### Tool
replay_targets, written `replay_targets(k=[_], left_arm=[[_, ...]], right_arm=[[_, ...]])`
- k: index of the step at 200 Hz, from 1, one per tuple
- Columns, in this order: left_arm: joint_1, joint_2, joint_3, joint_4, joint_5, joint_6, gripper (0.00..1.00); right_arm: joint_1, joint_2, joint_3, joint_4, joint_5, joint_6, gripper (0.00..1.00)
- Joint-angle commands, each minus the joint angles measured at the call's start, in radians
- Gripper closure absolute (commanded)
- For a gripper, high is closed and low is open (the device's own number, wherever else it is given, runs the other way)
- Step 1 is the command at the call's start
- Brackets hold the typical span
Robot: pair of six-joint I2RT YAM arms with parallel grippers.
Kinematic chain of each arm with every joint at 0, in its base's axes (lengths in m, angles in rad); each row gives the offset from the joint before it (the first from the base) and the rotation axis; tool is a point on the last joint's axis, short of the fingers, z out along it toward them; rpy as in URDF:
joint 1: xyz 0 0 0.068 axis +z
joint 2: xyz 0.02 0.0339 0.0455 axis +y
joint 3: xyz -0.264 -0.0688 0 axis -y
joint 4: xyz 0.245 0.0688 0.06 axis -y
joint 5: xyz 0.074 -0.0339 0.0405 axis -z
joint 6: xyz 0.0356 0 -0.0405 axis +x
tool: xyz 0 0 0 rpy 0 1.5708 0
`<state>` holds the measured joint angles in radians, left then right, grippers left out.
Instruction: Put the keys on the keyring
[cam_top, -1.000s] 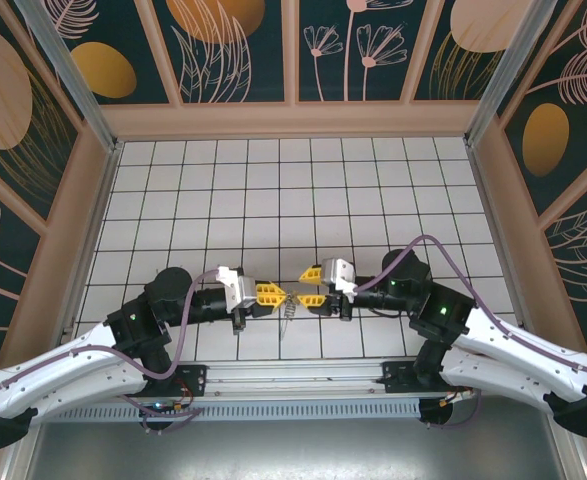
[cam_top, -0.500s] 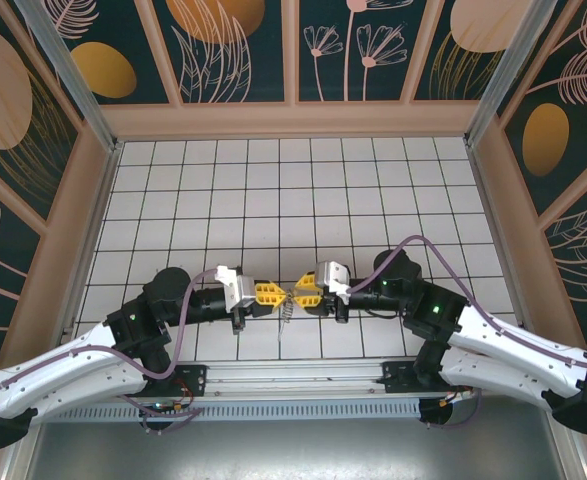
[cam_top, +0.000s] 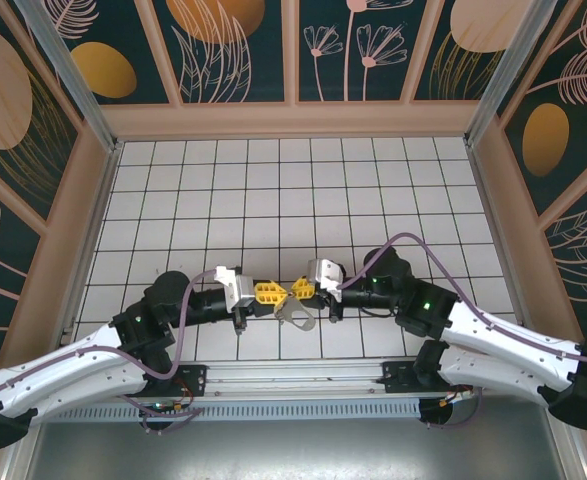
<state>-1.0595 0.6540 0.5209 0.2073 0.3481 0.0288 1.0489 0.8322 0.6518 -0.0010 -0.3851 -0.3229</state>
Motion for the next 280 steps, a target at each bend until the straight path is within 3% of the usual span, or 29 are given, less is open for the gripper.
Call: replay_targets(k=[1, 52, 78, 116, 146, 179, 239, 280], left_arm=[[-0.005, -0.019, -0.007, 0.081, -0.056, -0.021, 1.00], [-0.005, -0.037, -0.014, 0.036, -0.088, -0.016, 1.00], [-0.005, -0.034, -0.008, 0.025, -0.061, -0.015, 1.00], [-0.005, -0.009, 0.019, -0.005, 0.000, -0.003, 1.00], [-0.005, 0.008, 0.029, -0.020, 0.019, 0.004, 1.00], [-0.005, 0.008, 0.033, -0.020, 0.023, 0.008, 1.00], [-0.004, -0.002, 0.030, -0.021, 0.023, 0.007, 1.00], [-0.005, -0.011, 0.027, -0.017, 0.012, 0.006, 1.00]], right_arm=[[0.011, -0.024, 0.011, 0.019, 0.055, 0.002, 0.92], [0.053, -0.111, -0.022, 0.049, 0.271, -0.036, 0.71], [0.066, -0.121, -0.040, 0.081, 0.204, -0.050, 0.60], [0.084, -0.105, -0.049, 0.110, 0.126, -0.069, 0.58], [0.086, -0.113, -0.056, 0.127, 0.087, -0.068, 0.59], [0.086, -0.115, -0.066, 0.144, 0.064, -0.064, 0.67], [0.086, -0.076, -0.063, 0.110, 0.038, -0.044, 0.74], [0.086, -0.062, -0.060, 0.107, 0.060, -0.041, 0.89]])
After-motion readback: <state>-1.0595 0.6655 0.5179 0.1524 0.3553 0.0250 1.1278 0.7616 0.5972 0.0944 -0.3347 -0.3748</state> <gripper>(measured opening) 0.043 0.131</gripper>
